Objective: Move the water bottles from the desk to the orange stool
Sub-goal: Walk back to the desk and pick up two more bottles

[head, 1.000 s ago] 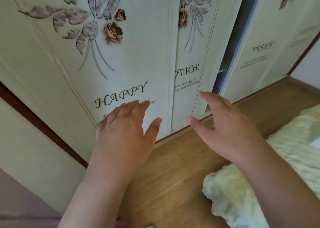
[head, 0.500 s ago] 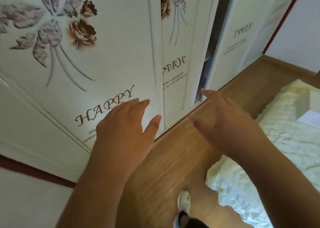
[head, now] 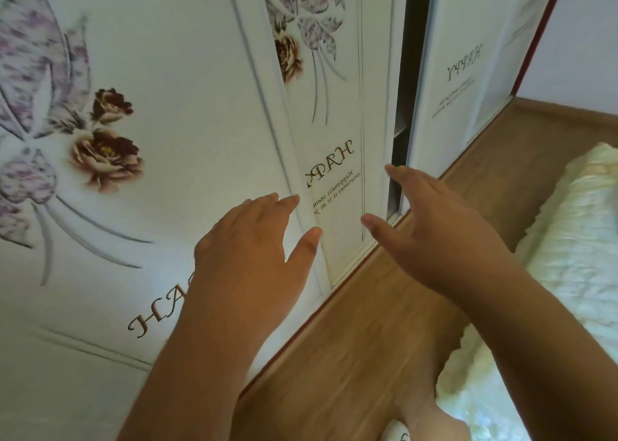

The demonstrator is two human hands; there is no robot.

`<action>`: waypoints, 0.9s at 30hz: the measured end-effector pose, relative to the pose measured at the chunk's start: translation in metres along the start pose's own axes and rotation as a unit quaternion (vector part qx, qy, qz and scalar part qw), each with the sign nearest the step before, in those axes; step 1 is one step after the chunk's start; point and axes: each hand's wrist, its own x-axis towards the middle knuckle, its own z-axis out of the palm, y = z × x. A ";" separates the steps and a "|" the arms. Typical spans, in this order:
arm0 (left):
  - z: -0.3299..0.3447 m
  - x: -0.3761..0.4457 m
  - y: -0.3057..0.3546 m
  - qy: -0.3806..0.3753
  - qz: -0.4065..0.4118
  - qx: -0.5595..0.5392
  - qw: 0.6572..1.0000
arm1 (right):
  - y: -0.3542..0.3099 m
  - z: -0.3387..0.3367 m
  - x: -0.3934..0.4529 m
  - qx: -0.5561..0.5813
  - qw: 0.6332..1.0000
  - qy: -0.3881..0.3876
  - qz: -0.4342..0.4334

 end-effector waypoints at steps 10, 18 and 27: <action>0.022 0.109 0.042 -0.022 0.063 -0.019 0.998 | 0.029 -0.027 0.076 -0.005 0.998 0.031 0.058; 0.051 0.208 0.086 -0.076 0.165 -0.050 0.982 | 0.076 -0.039 0.117 -0.026 0.979 0.079 0.189; 0.066 0.330 0.111 -0.086 0.303 -0.047 0.948 | 0.074 -0.048 0.174 -0.071 0.940 0.157 0.295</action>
